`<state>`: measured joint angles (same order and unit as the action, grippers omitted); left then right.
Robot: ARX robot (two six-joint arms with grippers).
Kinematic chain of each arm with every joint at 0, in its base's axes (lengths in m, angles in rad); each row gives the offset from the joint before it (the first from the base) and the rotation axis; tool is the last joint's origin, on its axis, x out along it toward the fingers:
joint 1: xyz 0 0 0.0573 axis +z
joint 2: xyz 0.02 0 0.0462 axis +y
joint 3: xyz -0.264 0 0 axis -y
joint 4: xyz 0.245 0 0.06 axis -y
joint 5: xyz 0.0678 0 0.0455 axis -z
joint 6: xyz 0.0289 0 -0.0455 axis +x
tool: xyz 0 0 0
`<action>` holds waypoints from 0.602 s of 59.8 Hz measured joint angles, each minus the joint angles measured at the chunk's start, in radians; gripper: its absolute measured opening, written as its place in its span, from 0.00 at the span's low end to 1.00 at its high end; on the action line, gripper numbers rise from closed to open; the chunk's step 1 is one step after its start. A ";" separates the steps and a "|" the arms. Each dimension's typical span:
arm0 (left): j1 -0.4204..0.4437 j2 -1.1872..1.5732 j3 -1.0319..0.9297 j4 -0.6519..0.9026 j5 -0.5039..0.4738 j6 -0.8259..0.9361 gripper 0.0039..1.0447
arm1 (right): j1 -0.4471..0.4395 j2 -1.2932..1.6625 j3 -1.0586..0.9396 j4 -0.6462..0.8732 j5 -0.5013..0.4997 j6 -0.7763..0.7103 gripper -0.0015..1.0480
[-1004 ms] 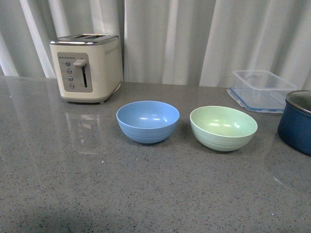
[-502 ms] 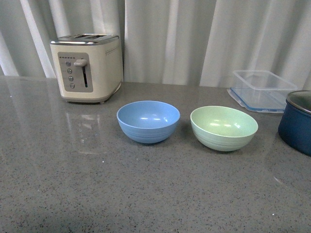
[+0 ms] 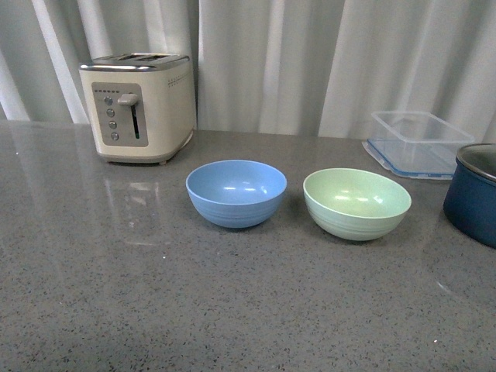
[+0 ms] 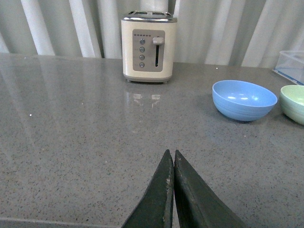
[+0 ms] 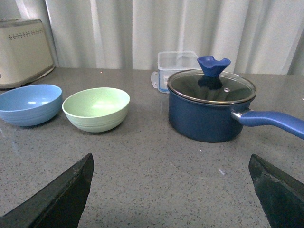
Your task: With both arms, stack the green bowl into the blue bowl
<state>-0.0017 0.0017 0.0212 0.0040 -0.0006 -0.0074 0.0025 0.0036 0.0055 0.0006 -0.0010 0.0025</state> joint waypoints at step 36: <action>0.000 0.002 0.000 -0.003 0.000 0.000 0.84 | 0.064 0.426 0.382 -0.161 -0.067 -0.029 0.90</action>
<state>-0.0017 0.0032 0.0212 0.0006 -0.0010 -0.0078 0.0662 0.4294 0.3874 -0.1600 -0.0681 -0.0265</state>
